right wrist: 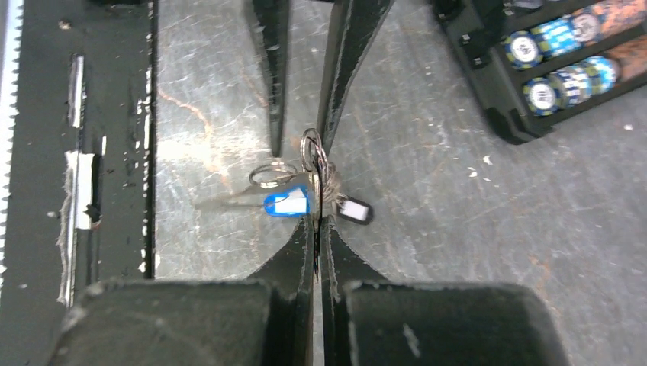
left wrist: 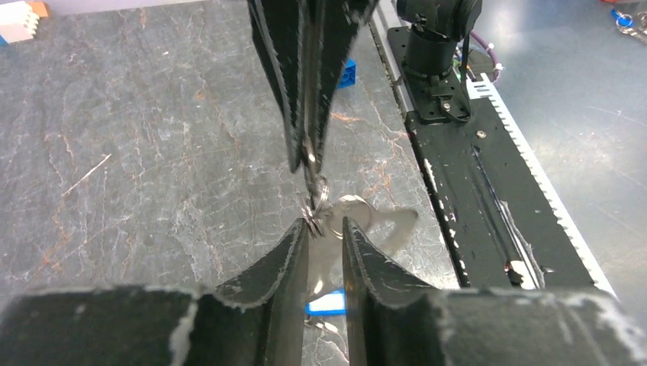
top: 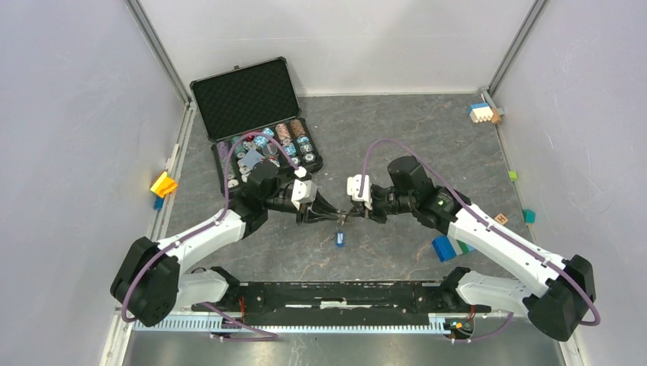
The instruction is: Put the keys on the keyring
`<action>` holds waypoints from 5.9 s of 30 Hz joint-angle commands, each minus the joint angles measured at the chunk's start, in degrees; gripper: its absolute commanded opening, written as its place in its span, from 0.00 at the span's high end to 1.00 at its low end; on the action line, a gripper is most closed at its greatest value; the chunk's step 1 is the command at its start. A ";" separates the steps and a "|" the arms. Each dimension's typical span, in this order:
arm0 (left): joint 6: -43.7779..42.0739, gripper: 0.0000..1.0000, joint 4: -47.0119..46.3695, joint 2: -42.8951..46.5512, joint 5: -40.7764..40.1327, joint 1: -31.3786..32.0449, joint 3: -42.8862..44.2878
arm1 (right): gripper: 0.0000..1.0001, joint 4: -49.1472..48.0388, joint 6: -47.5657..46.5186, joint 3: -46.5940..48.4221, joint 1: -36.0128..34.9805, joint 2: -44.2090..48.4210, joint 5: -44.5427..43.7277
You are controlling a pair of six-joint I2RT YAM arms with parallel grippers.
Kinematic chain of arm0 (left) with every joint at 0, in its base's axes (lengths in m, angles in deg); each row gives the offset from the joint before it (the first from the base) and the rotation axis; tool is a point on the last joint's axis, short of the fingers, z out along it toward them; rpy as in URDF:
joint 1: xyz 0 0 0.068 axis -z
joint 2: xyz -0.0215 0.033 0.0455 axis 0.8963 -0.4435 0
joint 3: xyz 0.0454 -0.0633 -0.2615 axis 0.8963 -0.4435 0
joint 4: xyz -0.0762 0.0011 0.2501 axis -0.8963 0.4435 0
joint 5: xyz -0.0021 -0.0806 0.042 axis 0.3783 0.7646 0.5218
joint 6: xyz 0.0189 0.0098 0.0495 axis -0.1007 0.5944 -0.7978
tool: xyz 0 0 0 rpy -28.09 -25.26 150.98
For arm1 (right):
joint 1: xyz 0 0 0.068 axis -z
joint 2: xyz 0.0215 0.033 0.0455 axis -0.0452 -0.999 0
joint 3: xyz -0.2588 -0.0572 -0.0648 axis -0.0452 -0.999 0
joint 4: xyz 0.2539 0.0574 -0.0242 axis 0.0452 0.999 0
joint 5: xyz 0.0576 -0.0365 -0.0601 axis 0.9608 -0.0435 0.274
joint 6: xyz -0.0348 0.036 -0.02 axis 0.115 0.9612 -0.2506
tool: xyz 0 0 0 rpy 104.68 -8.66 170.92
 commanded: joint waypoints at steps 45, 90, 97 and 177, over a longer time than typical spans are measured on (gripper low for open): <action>0.22 0.10 8.35 7.37 -38.59 -0.73 7.17 | 1.00 -3.70 -0.21 27.97 6.68 -18.99 -30.78; 0.31 0.00 9.47 6.68 -35.65 -0.73 7.01 | 0.86 -6.49 -7.29 -13.94 21.14 -18.12 -29.51; 0.11 0.00 9.57 6.29 -35.87 -0.73 7.16 | 0.78 -4.86 -6.96 -14.11 21.10 -17.99 -27.65; 11.13 0.00 5.51 23.88 -73.17 -18.64 -2.01 | 0.02 -26.82 11.47 -15.36 25.45 18.41 -30.70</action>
